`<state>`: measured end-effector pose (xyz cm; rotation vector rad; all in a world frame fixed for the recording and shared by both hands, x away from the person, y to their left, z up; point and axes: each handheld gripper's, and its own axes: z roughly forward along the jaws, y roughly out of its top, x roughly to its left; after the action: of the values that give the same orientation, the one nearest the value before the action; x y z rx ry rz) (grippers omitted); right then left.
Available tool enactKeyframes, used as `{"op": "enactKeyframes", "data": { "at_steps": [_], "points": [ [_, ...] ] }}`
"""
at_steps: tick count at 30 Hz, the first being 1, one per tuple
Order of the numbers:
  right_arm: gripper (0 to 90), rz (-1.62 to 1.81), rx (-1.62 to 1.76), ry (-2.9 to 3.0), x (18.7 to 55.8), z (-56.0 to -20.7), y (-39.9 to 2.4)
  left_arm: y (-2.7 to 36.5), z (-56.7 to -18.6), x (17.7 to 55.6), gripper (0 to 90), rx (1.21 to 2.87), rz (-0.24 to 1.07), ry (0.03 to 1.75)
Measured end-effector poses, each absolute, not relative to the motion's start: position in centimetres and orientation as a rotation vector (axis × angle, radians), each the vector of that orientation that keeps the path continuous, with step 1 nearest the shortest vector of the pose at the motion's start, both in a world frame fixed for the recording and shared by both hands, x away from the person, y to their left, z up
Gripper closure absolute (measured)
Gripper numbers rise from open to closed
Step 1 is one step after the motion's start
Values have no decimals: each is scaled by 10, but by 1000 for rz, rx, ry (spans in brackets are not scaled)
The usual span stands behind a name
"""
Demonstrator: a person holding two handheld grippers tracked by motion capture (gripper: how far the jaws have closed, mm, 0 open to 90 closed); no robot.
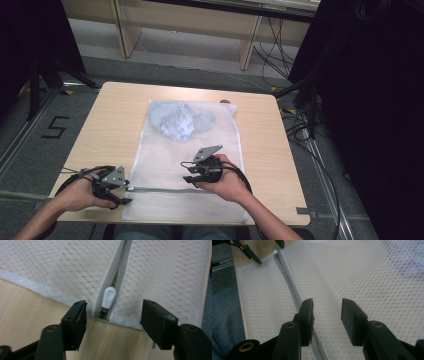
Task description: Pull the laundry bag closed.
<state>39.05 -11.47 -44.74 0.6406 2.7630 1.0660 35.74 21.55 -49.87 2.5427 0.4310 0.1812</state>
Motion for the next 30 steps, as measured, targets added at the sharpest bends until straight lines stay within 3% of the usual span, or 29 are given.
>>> {"op": "enactKeyframes", "data": {
  "at_steps": [6, 12, 19, 25, 28, 30],
  "points": [
    [626, 1053, 642, 2775, 391, -448, -116, 214, -497, 367, 427, 2565, 88, 445],
    [626, 1075, 654, 2757, 392, -449, -118, 214, -495, 376, 546, 2566, 37, 480],
    [626, 1070, 670, 2768, 391, -447, -117, 215, -494, 373, 568, 2568, 53, 489],
    [625, 1064, 639, 2765, 392, -448, -116, 216, -495, 369, 491, 2576, 66, 512],
    [626, 1071, 649, 2765, 392, -447, -116, 217, -495, 371, 512, 2575, 63, 509],
    [625, 1072, 650, 2765, 392, -447, -116, 217, -495, 372, 575, 2576, 68, 505]
  ]
}}
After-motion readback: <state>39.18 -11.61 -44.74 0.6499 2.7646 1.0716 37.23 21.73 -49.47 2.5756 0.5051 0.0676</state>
